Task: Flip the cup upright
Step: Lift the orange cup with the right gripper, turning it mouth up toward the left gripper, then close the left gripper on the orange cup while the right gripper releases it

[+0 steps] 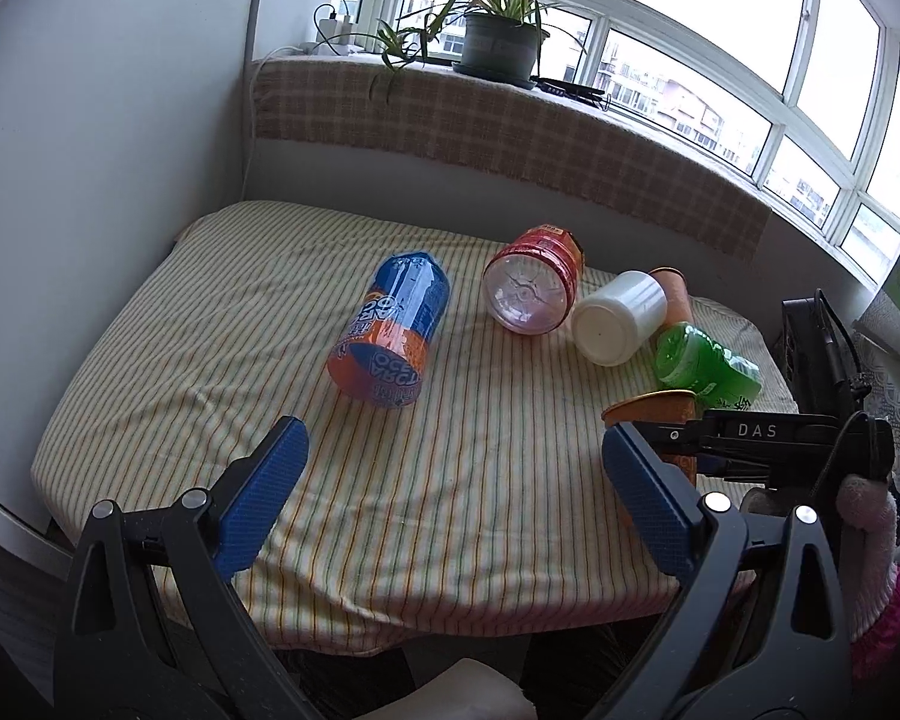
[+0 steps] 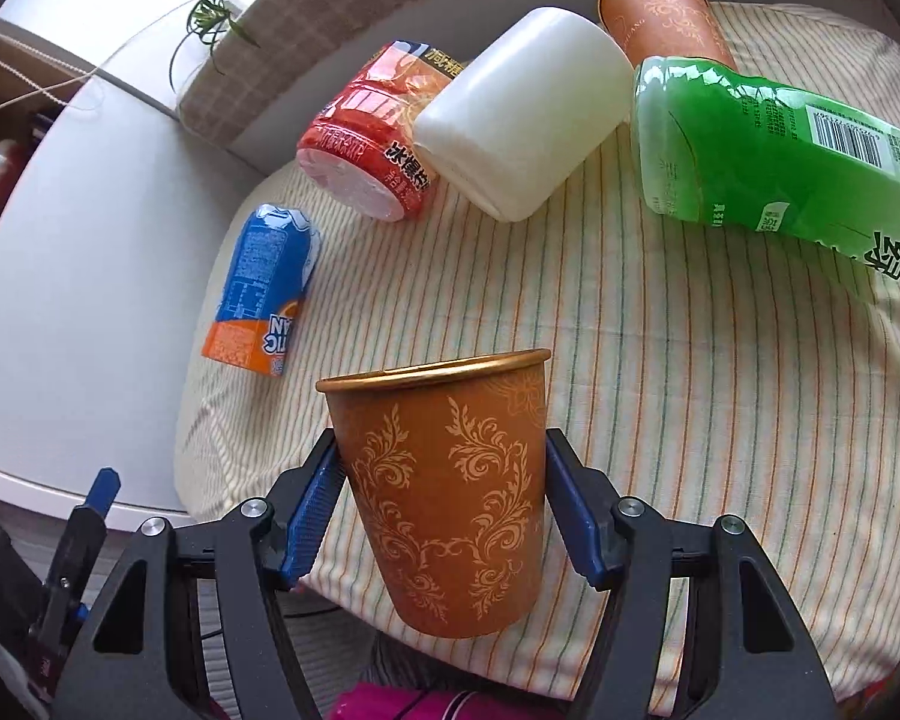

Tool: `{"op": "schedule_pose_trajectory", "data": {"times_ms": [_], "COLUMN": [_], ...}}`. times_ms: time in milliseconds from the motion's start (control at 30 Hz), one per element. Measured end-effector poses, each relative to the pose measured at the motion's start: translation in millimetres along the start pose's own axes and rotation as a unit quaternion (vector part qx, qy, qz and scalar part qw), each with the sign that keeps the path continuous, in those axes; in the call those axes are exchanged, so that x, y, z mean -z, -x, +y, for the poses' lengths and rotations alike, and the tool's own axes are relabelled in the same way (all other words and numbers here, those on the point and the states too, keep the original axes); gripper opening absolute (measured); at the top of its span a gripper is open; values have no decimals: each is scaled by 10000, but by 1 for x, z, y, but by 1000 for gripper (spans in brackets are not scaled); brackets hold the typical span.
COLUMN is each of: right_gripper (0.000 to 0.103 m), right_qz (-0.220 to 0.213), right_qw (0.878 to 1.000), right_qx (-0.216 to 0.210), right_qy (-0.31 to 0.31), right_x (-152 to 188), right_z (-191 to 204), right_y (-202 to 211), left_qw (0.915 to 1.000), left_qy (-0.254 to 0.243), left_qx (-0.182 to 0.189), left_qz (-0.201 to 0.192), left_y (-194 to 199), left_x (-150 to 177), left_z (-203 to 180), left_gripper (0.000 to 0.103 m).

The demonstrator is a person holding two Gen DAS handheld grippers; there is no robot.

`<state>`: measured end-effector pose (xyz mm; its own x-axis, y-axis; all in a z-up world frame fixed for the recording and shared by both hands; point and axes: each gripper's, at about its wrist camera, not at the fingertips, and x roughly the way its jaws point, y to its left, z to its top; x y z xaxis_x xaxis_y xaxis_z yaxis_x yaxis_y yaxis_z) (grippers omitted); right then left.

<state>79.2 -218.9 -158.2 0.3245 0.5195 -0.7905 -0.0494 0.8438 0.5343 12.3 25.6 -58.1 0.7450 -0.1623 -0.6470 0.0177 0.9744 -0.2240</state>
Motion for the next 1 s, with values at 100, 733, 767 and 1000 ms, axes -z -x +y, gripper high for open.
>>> {"op": "schedule_pose_trajectory", "data": {"times_ms": [100,733,767,1000], "right_gripper": [67,73,73,73], "right_qz": [27,-1139,-1205,-1489], "right_qw": [10000,9888,9876,9797], "right_qx": [10,825,919,1343], "right_qy": [-48,506,420,82], "right_x": [3,71,76,91], "right_z": [-6,-36,-42,-68], "right_y": [-3,103,109,133], "left_qw": [9998,9688,9642,9284], "left_qy": [36,717,855,1726], "left_qx": [176,1775,1857,2292], "left_qz": [117,1573,1690,2362], "left_y": [-3,-80,-87,-128], "left_x": [0,-5,-5,1], "left_z": [-4,-46,-46,-46], "left_gripper": [100,94,93,84]}}
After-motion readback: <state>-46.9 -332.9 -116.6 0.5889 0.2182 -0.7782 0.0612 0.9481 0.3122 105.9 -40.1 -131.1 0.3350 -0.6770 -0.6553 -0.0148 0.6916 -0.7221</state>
